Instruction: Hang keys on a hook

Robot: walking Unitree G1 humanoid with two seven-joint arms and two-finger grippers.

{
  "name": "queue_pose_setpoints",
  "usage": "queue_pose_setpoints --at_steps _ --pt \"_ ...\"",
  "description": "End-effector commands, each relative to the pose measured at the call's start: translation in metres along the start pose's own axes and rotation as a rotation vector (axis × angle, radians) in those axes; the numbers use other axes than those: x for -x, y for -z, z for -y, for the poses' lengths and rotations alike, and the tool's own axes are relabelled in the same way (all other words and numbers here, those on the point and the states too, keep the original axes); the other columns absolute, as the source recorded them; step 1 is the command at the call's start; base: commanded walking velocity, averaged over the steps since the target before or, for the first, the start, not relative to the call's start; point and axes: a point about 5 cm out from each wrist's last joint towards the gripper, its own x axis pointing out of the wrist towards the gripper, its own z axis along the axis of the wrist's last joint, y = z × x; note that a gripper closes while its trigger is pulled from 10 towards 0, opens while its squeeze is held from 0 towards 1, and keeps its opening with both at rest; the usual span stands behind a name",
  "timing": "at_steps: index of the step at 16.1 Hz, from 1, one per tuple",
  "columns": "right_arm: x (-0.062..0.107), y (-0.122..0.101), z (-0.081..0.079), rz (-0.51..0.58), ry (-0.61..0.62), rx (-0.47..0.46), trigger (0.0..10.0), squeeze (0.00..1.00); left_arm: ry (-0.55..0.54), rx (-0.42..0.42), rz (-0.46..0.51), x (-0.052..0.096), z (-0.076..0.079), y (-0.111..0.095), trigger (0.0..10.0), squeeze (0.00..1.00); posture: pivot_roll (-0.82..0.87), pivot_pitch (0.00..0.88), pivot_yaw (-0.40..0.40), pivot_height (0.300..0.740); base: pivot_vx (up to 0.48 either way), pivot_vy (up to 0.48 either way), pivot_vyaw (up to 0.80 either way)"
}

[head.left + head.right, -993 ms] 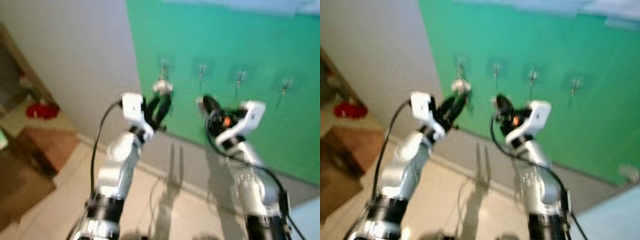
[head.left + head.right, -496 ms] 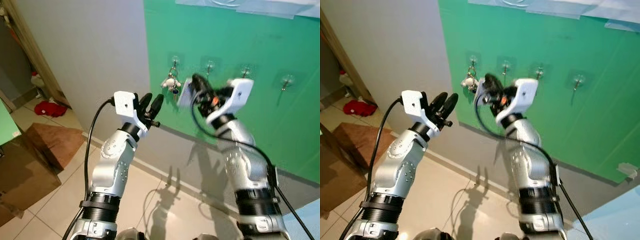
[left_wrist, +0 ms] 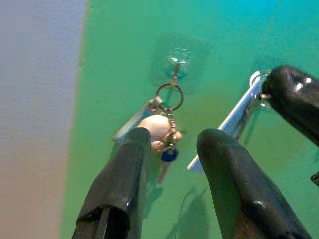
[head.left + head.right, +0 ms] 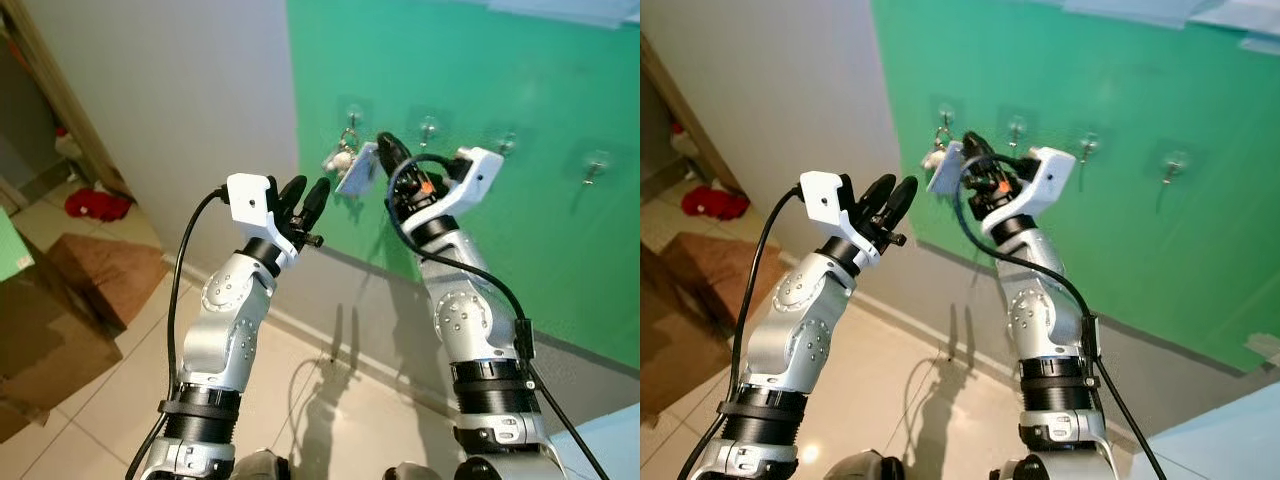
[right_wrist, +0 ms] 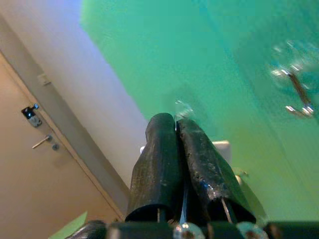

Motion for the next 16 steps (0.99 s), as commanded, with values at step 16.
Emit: queue_pose_setpoints --at_steps 16 --pt "0.002 -0.019 0.023 0.112 0.136 -0.107 10.0 0.00 0.063 0.000 0.014 0.003 0.012 -0.011 10.0 0.00 0.03 0.143 0.064 0.740 0.000 0.000 0.00"
